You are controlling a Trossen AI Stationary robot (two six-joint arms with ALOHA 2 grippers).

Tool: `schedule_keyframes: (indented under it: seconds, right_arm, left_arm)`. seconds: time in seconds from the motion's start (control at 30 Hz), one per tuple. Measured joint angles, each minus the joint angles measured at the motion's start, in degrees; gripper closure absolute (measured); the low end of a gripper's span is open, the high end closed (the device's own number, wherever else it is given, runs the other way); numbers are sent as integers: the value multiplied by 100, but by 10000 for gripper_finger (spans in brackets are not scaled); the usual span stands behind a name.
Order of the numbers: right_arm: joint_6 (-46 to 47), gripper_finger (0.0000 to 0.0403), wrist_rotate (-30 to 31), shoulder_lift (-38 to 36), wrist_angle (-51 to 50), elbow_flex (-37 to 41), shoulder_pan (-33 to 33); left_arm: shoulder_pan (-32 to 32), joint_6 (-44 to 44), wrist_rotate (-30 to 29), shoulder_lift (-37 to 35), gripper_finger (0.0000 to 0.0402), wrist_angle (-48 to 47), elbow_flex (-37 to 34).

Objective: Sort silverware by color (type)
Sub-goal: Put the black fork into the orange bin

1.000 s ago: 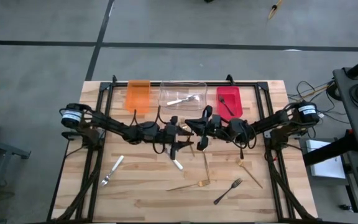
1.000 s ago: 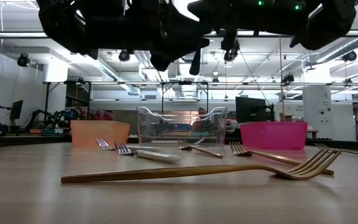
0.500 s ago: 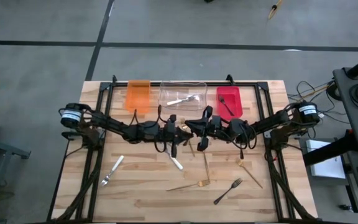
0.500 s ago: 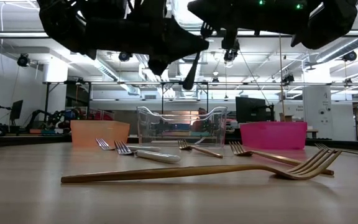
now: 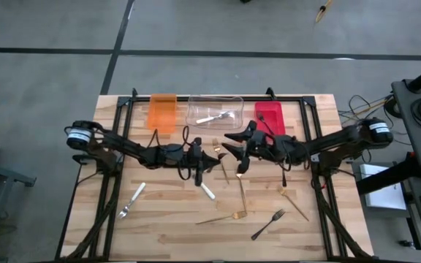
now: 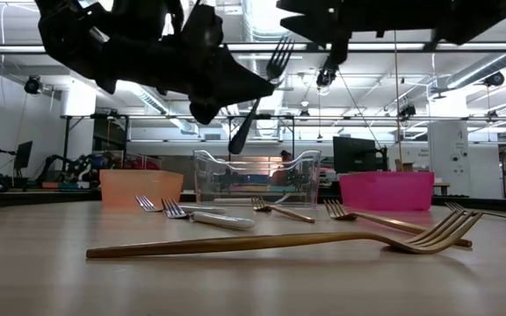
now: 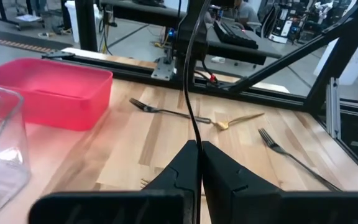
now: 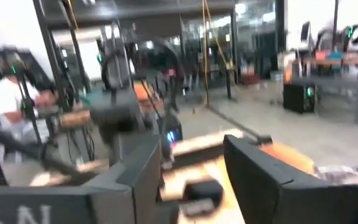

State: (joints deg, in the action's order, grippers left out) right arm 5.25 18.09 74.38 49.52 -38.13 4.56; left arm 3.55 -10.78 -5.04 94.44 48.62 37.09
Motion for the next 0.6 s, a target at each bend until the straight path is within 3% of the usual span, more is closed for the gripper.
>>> schedule_keyframes:
  seconds: [0.17, 0.27, 0.4, 0.6]
  right_arm:
    - [249, 215, -68, -452, -1687, 0, 7]
    - [268, 213, -318, -454, -2202, 14, 13]
    - [118, 213, -371, -147, -1818, 22, 20]
    - [-331, 213, -507, 552, -215, 18, 17]
  left_arm:
    - [0, 17, -24, -401, 401, 5, -232]
    - [0, 80, -42, -578, 401, -7, -283]
    - [0, 204, -46, -670, 401, -6, -221]
    - [-2, 363, -50, -670, 401, -18, -98]
